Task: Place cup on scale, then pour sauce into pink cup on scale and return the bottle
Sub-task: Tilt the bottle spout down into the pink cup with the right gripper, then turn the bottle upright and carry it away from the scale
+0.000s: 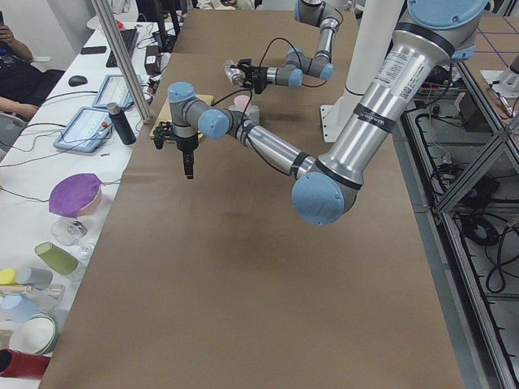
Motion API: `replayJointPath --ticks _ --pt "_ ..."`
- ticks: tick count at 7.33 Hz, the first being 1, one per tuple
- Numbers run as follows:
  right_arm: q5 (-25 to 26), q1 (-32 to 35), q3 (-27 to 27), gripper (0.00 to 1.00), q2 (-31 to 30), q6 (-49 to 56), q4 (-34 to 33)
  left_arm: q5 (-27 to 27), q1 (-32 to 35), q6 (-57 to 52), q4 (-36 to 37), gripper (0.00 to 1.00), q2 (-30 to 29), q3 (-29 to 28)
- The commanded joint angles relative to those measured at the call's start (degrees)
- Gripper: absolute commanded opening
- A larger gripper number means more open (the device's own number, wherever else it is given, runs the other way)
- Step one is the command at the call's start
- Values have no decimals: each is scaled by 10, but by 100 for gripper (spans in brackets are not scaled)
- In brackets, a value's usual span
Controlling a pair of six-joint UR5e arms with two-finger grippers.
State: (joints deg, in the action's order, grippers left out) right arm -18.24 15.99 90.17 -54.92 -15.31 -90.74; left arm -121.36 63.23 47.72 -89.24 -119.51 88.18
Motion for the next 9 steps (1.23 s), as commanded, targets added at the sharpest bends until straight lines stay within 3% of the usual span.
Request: replayJointPath --ticks 1,3,5,6,7,9 --pt "-64 6 10 0 -2 -6 89 1 0 1 -1 99 0 0" --pt "-138 28 68 0 -31 -39 120 1 0 1 -1 99 -1 0" --pt "-239 67 143 0 -79 -157 132 0 0 1 -1 99 -4 1" --pt "-267 78 155 0 -85 -174 158 0 0 1 -1 99 -4 1" --pt "-285 83 161 0 -114 -257 181 0 0 2 0 99 -5 1" --pt "-323 91 160 0 -166 -353 285 1 0 2 0 99 -6 1"
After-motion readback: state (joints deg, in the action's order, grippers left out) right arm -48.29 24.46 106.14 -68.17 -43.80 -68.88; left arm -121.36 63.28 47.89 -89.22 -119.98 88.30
